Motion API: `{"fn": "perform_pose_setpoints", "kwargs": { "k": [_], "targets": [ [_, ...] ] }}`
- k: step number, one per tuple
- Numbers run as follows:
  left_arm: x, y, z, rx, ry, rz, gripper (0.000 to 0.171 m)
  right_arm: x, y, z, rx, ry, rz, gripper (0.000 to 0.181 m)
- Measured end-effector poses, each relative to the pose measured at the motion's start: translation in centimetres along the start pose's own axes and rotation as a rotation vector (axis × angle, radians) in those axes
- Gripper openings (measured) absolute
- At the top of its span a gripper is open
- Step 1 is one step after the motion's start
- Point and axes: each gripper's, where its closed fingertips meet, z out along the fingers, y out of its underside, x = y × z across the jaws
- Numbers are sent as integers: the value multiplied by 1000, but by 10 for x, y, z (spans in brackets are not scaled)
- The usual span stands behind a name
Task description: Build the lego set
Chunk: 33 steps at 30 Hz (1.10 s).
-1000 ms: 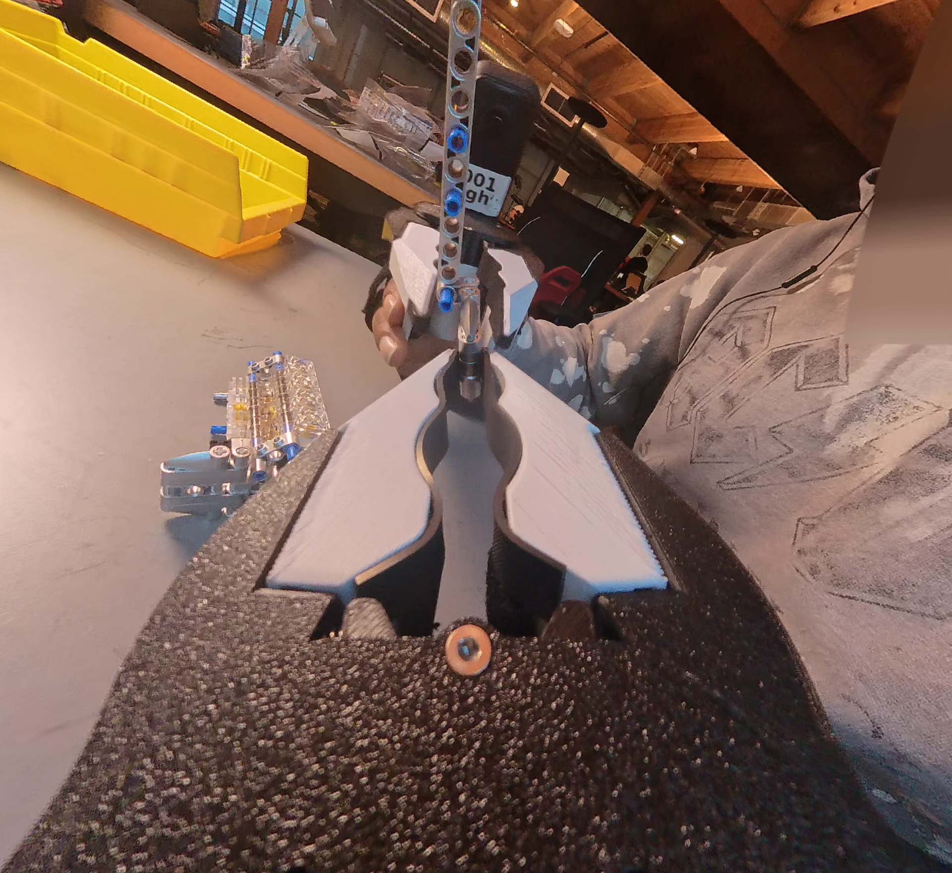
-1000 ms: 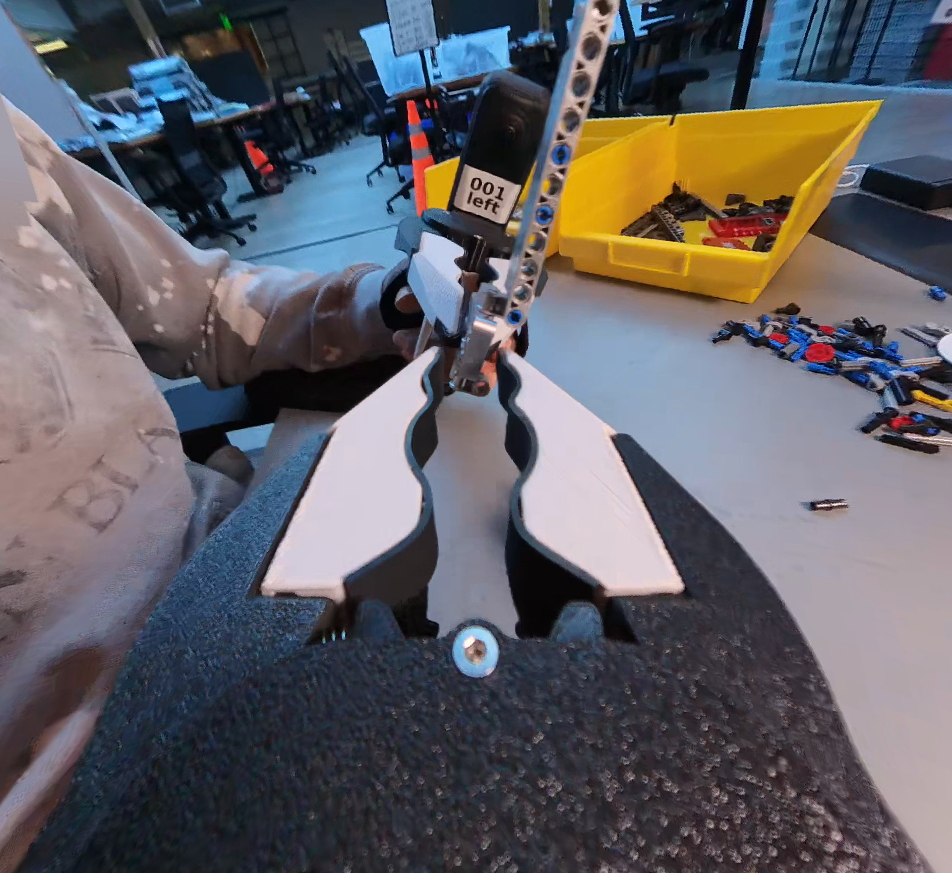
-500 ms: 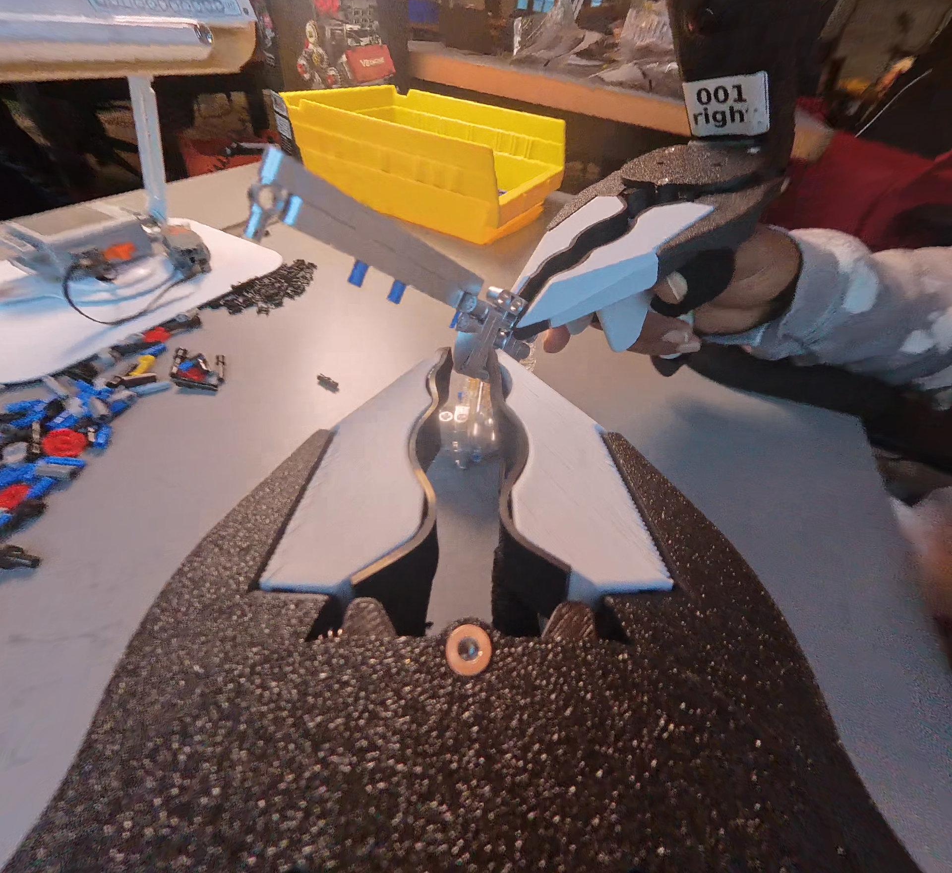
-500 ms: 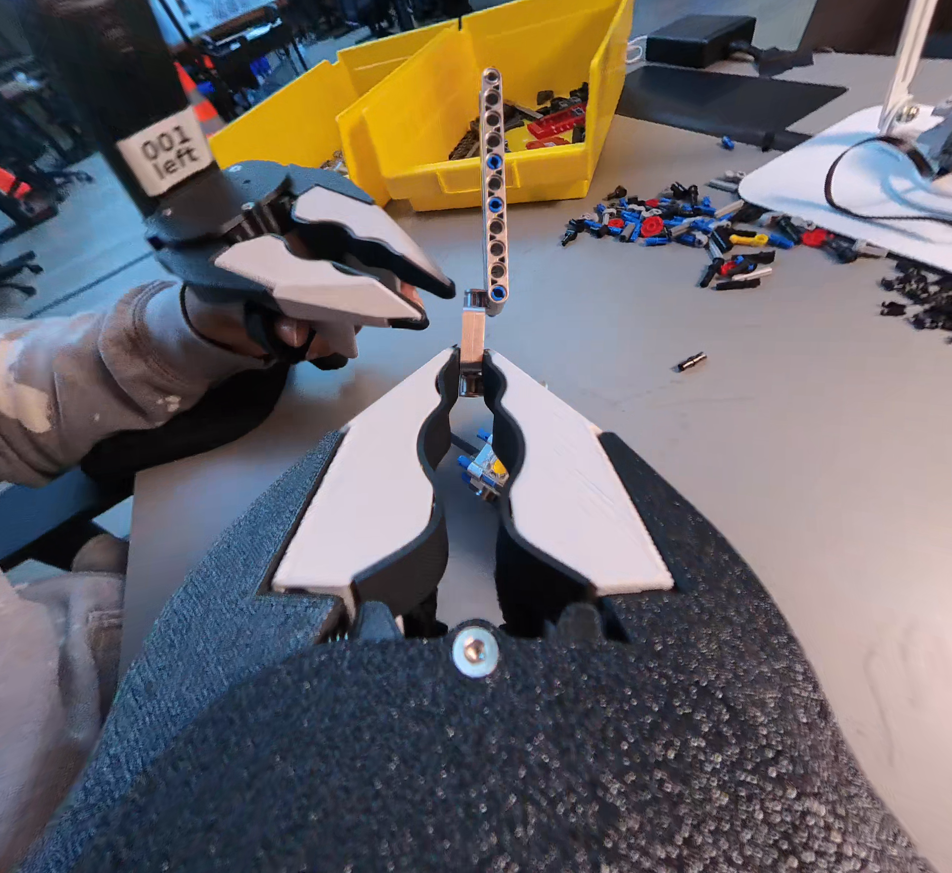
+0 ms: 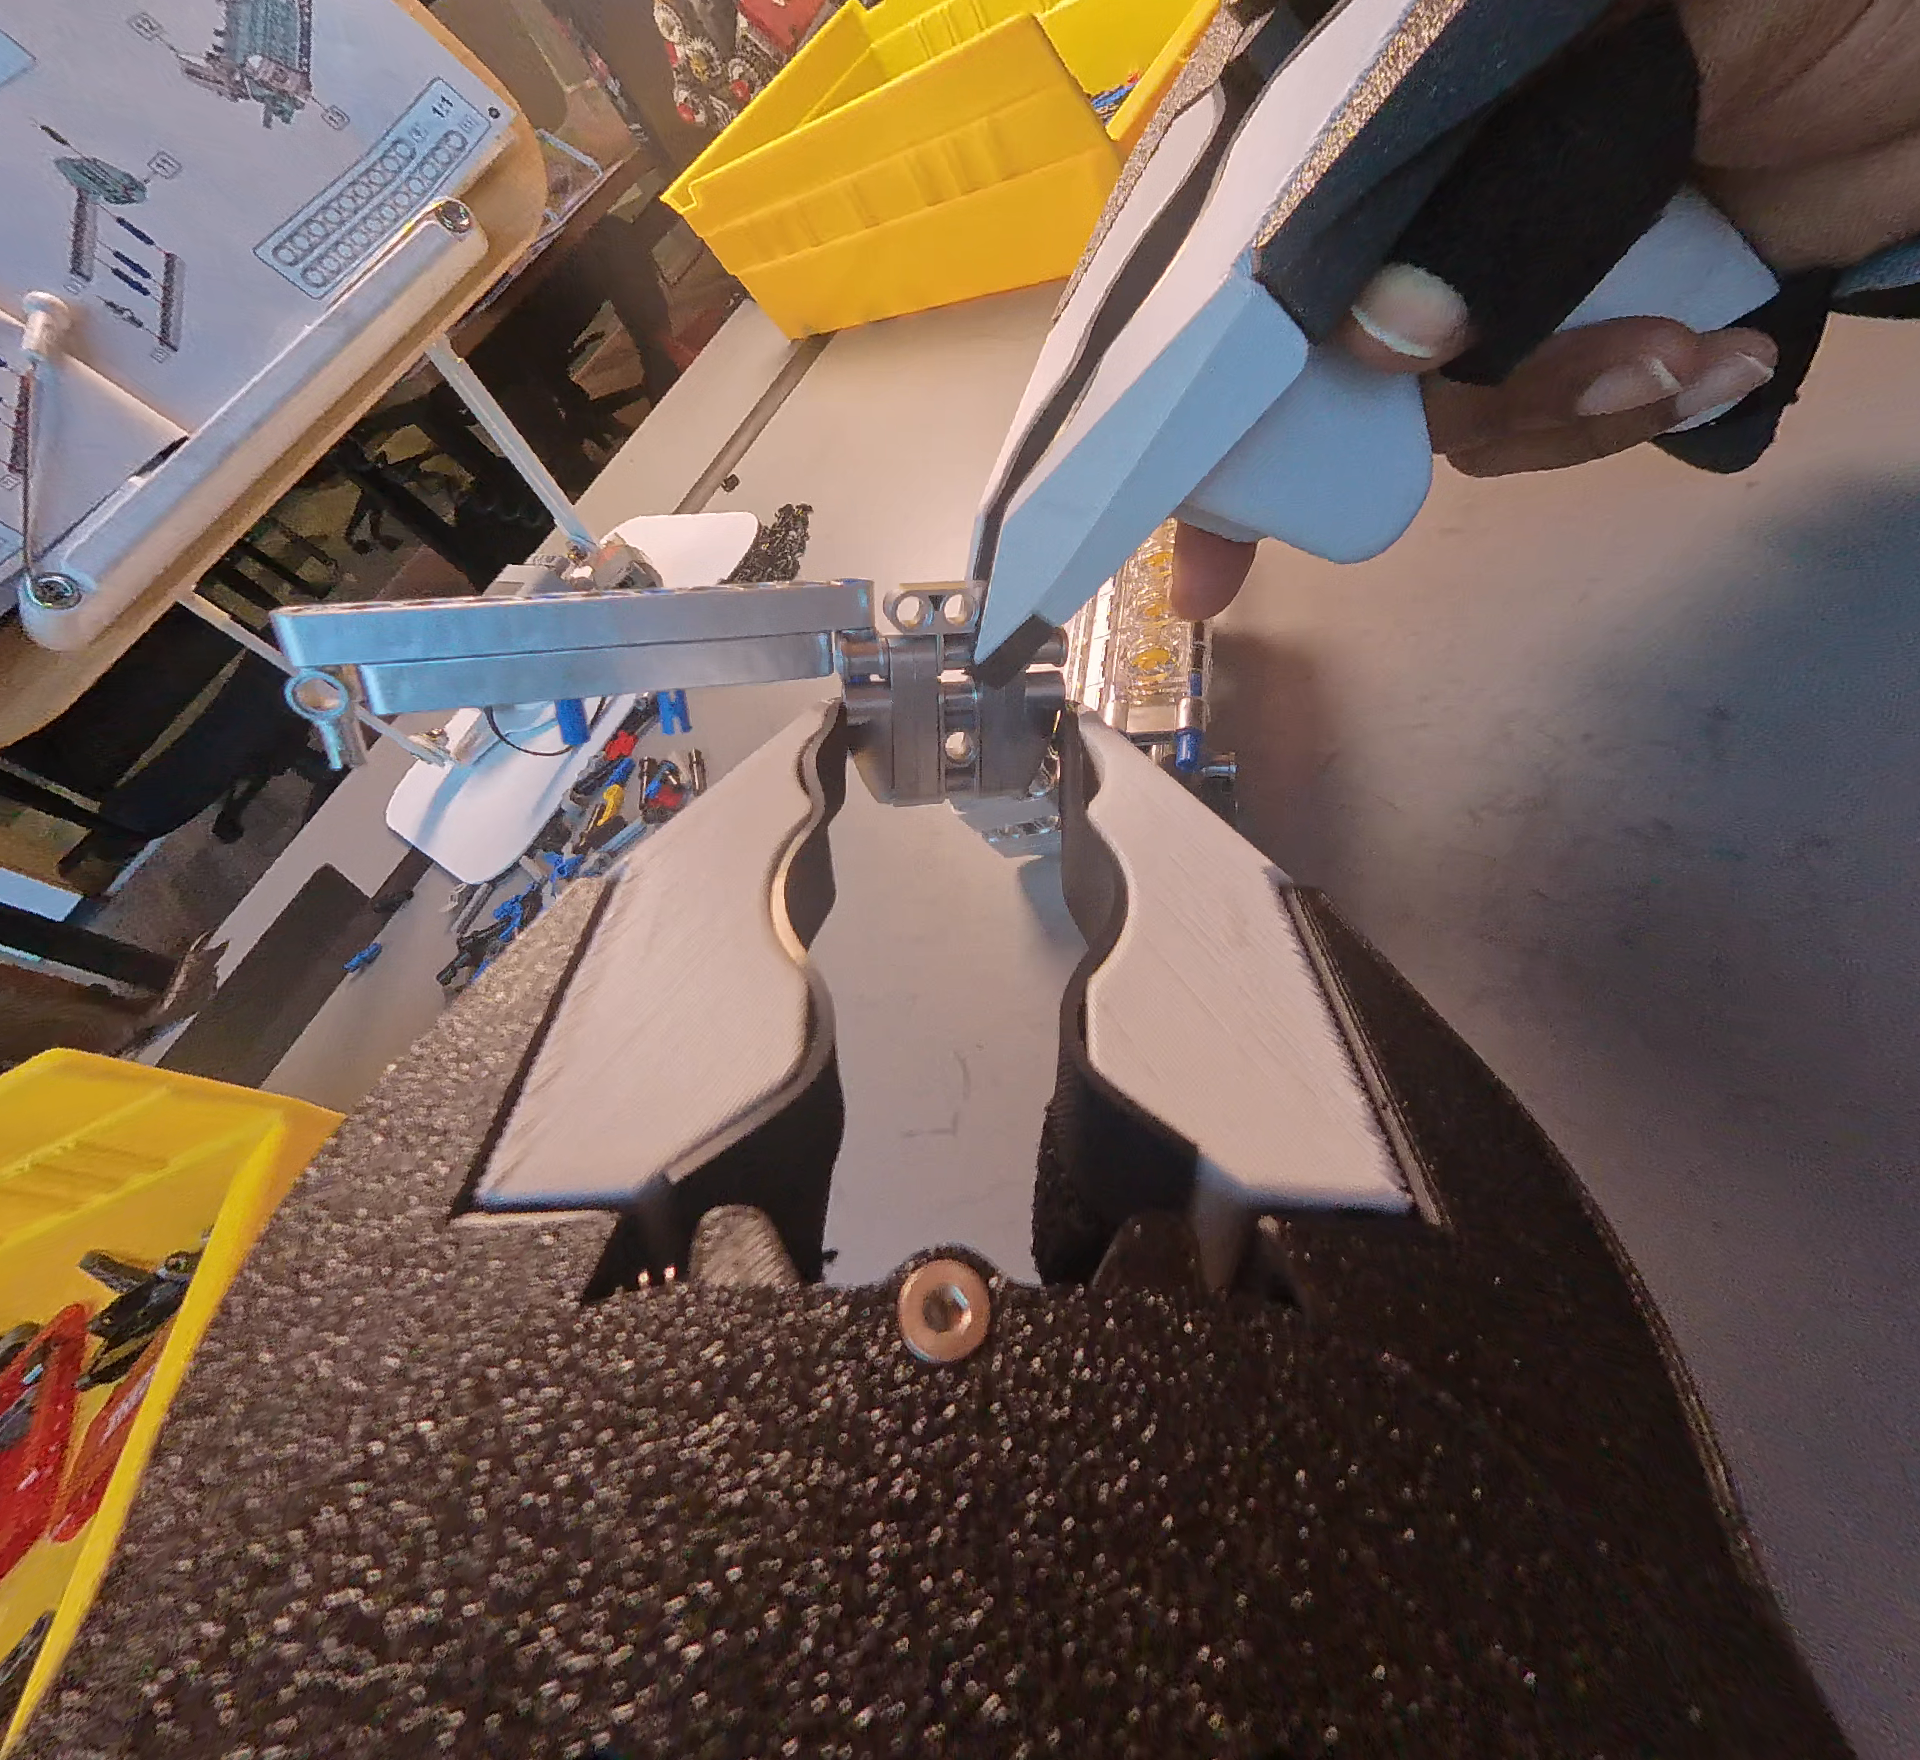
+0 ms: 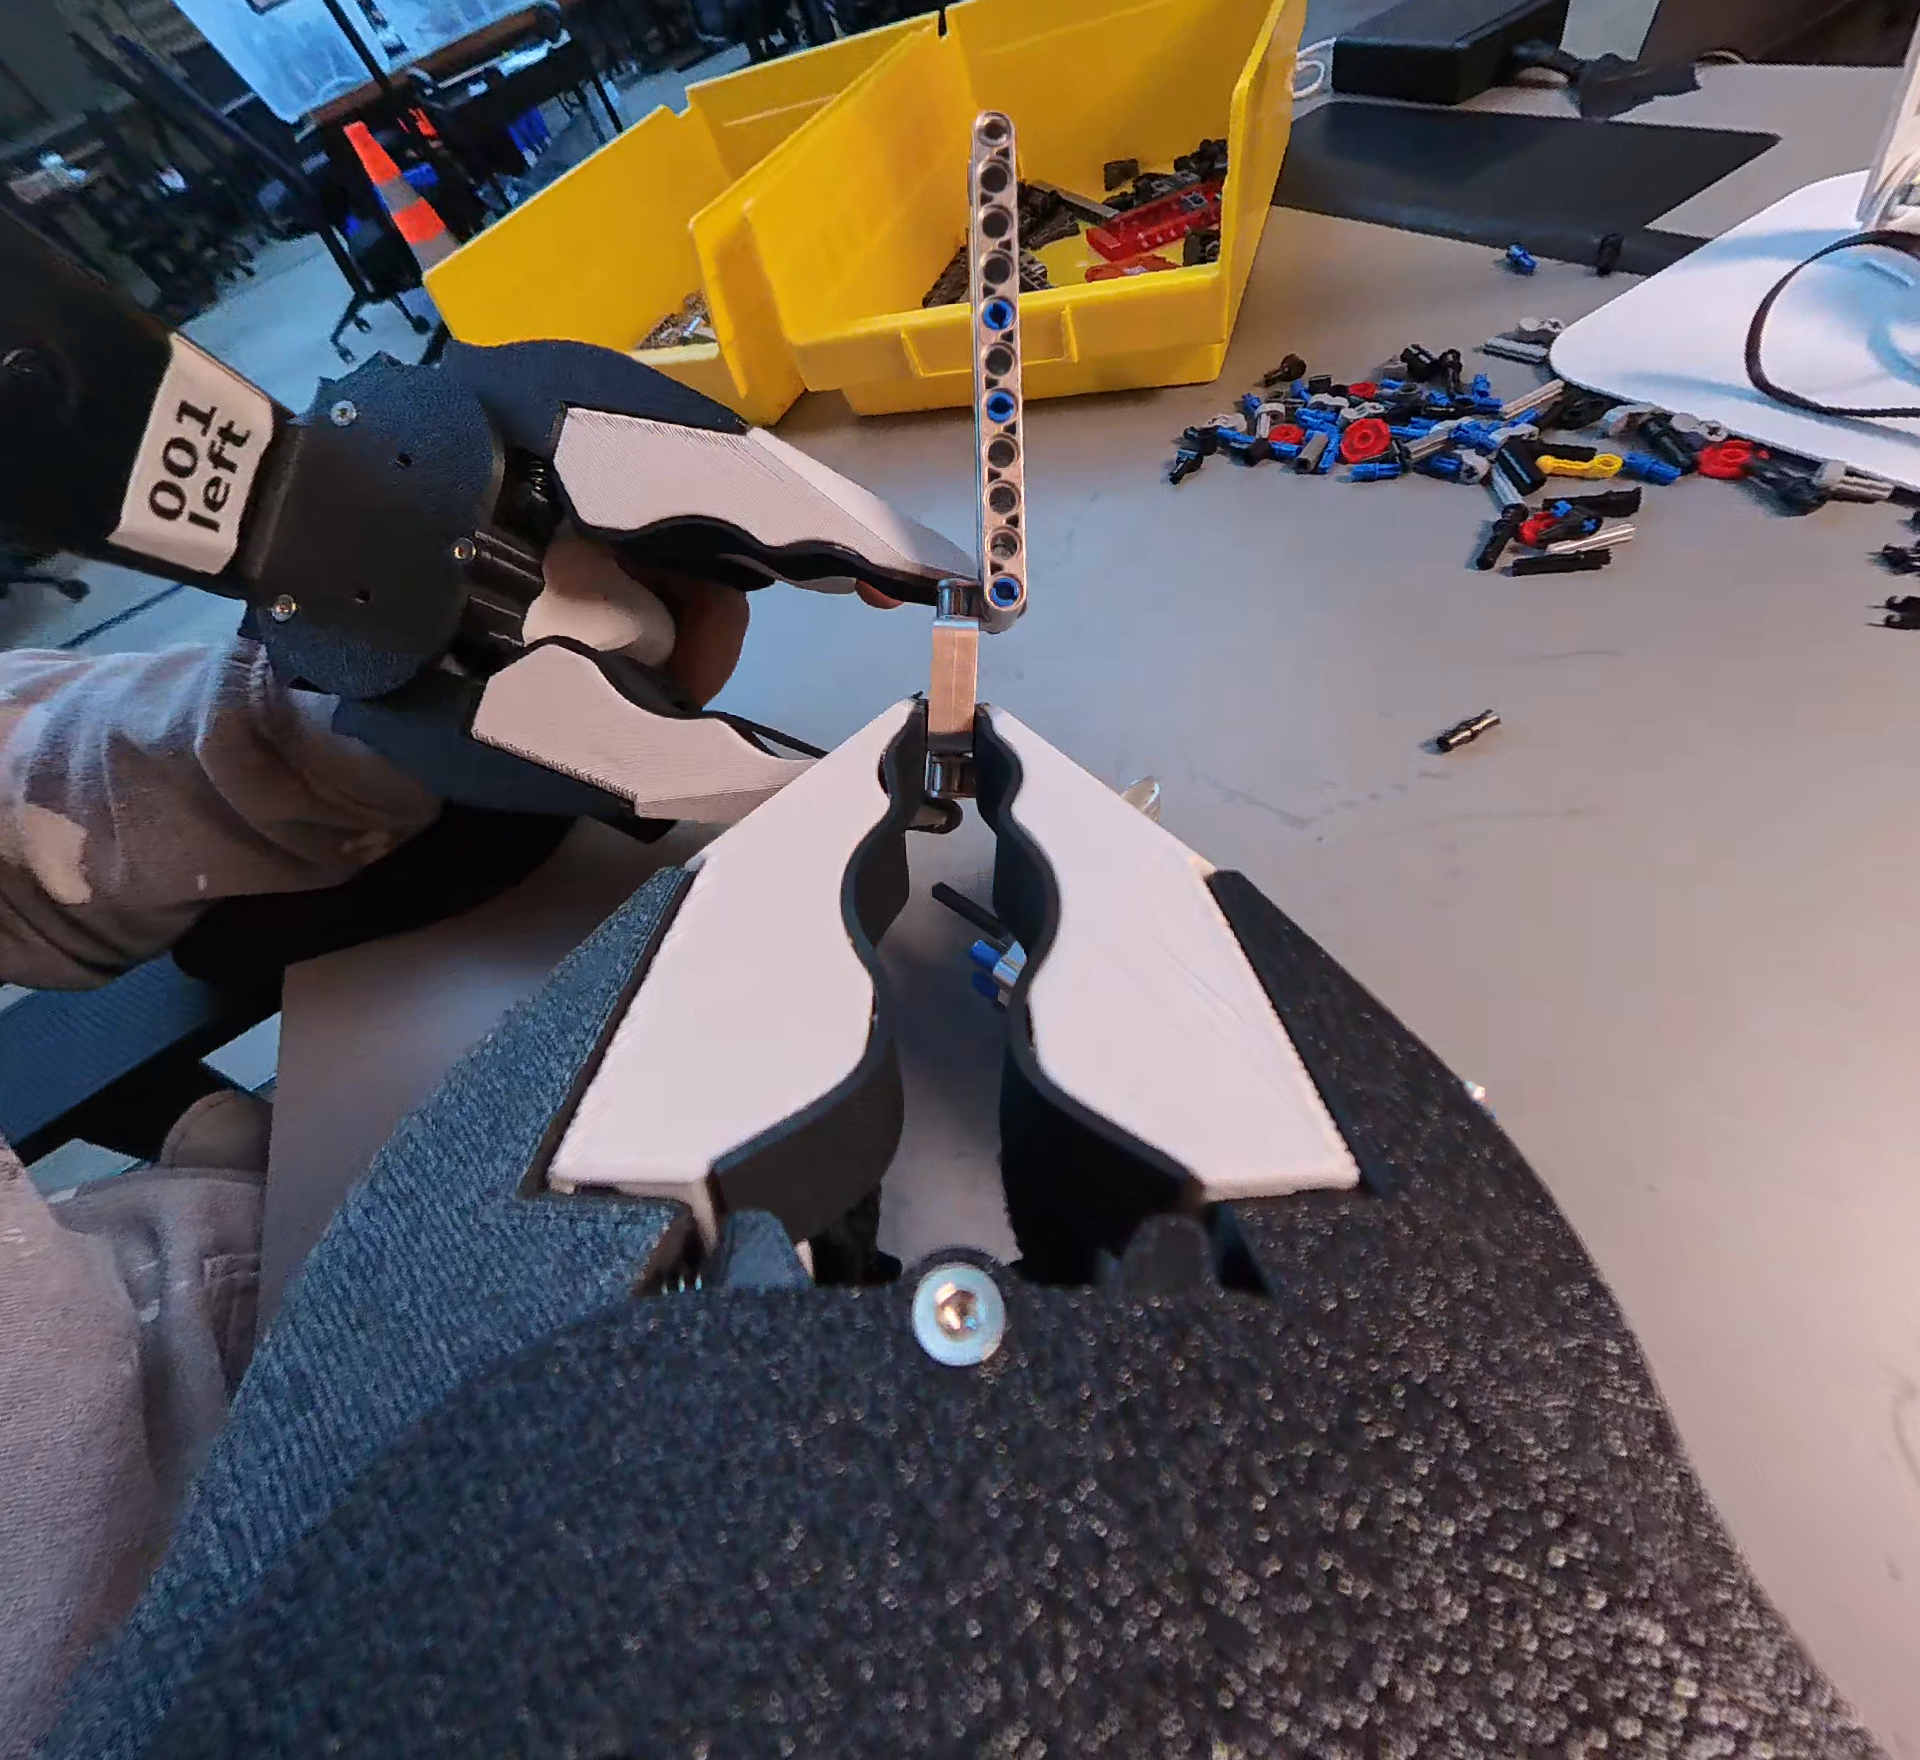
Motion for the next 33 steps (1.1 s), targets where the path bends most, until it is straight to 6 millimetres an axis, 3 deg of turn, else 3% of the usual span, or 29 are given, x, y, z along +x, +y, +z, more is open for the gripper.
{"fn": "perform_pose_setpoints", "kwargs": {
  "k": [9,12,15,19,22,26,29,33],
  "targets": [
    [12,-4,-10,61,36,288,39,-18,1,-5,-27,-151,-53,11],
    [11,-3,-11,68,37,287,39,-13,1,-5,-19,-87,-133,8],
    [2,-10,-14,131,53,88,29,-6,-11,-9,52,-27,-141,7],
    [-26,-20,-21,223,70,-301,26,7,-29,-18,165,41,-112,7],
    [-26,-19,-17,237,172,-581,23,10,-36,-20,220,118,-201,7],
    [-18,-32,-14,305,318,-892,25,4,-37,-16,237,232,-459,7],
    [-19,-40,-13,357,362,-997,38,-4,-39,-13,254,287,-593,7],
    [-19,-43,-16,367,350,-958,40,-11,-37,-9,247,304,-668,7]
  ]
}}
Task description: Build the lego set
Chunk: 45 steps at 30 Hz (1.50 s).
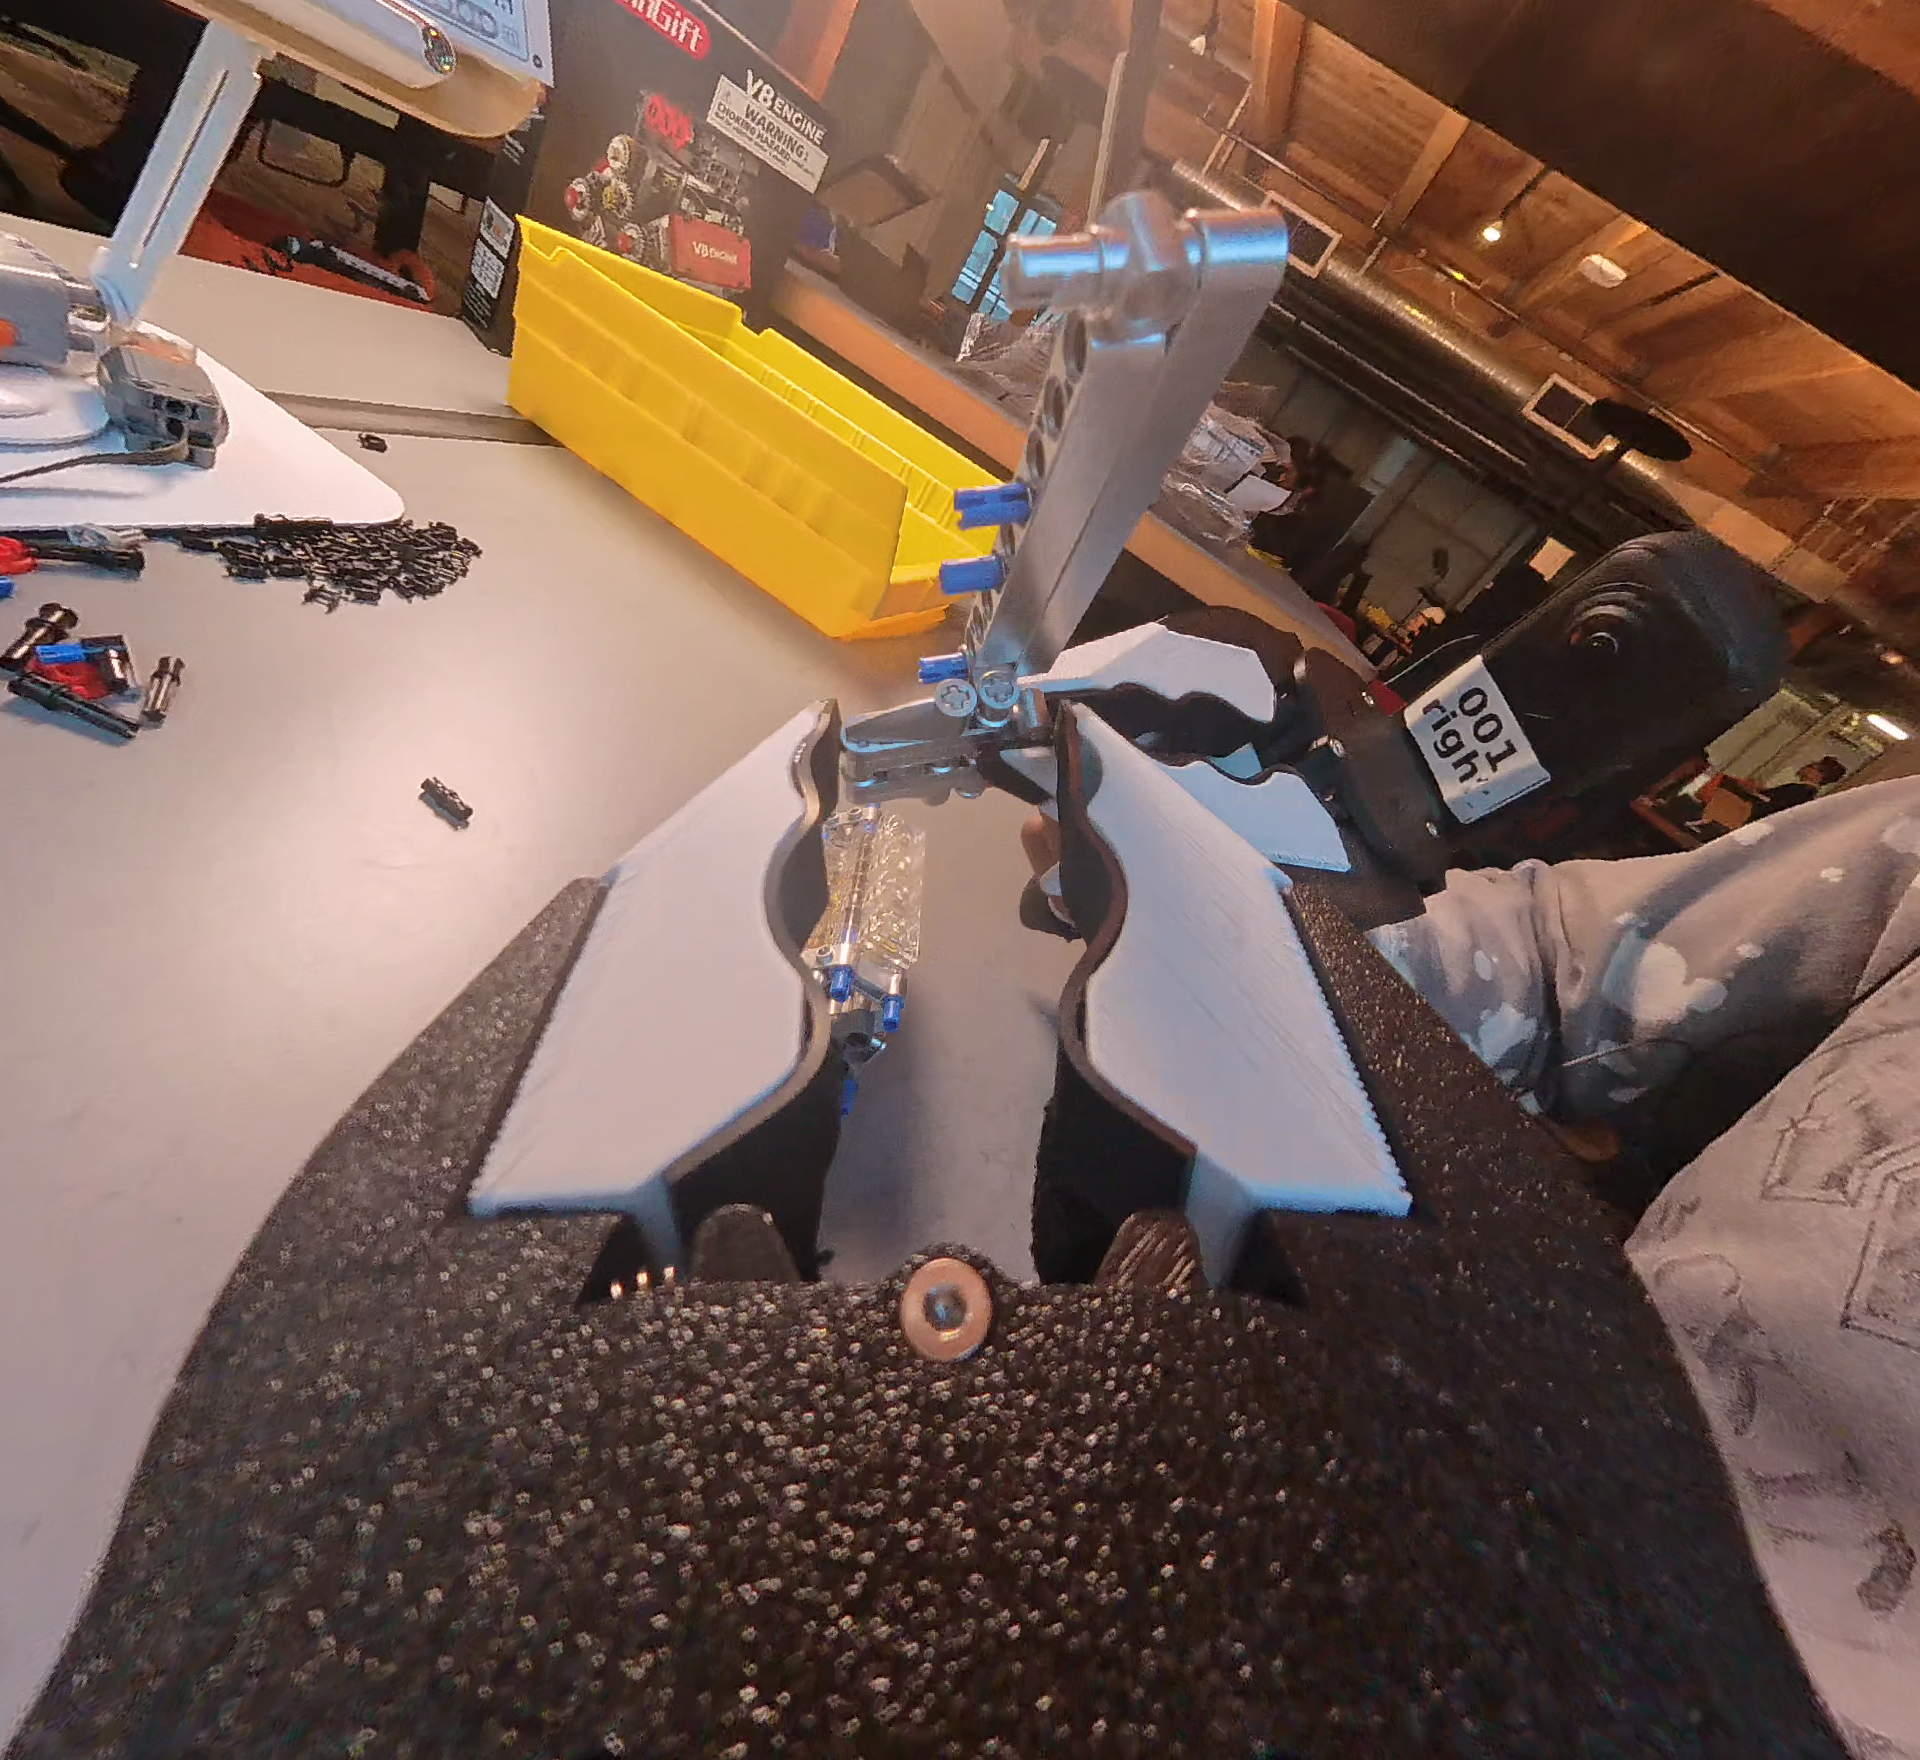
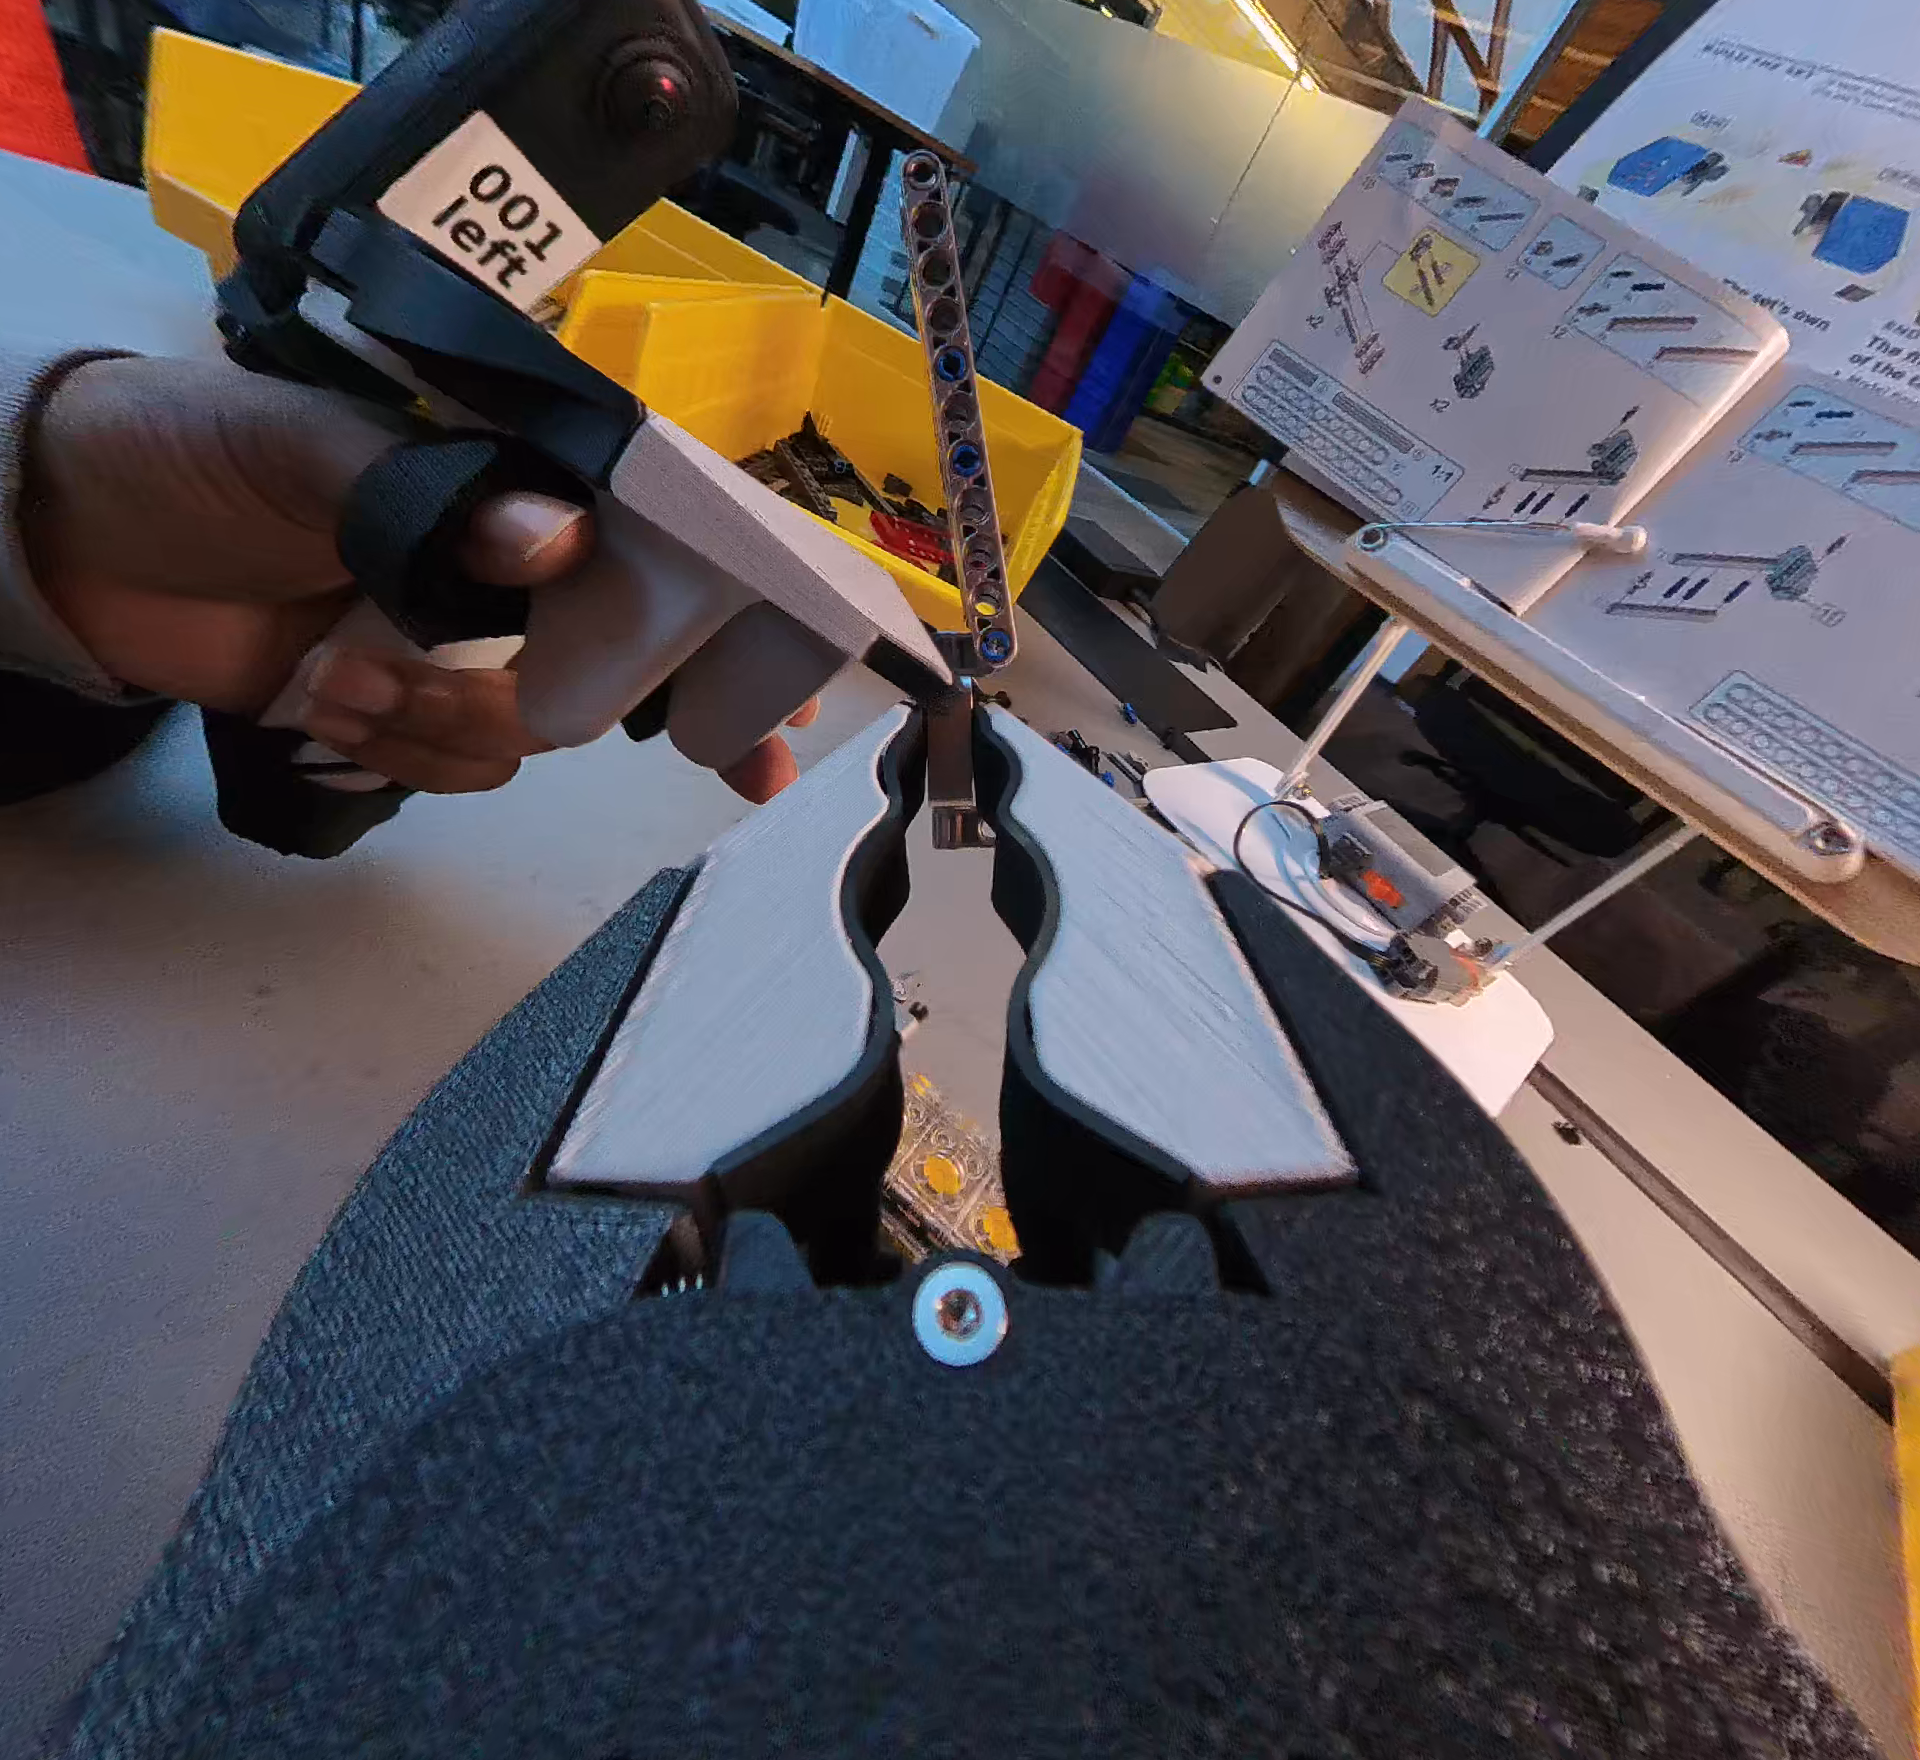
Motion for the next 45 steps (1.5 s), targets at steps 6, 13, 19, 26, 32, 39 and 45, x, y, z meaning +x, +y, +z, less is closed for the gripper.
{"fn": "perform_pose_setpoints", "kwargs": {
  "k": [6,13,19,26,32,39,45],
  "targets": [
    [-1,3,0,-19,10,-34,40,-1,-1,-1,-1,59,-167,7],
    [3,1,-9,-44,54,82,39,-12,-3,-5,21,-67,-111,16],
    [-6,0,-20,-119,-59,428,39,-11,13,-22,-55,-297,-106,28],
    [-14,32,-19,-301,-93,758,39,8,88,-43,-441,-564,-217,69],
    [-18,57,-17,-399,-76,893,39,7,125,-34,-504,-653,-239,51],
    [-24,66,-16,-428,-61,913,40,3,110,-34,-393,-629,-182,27],
    [-24,62,-17,-405,-81,1005,40,2,107,-34,-383,-609,-178,26]
  ]
}}
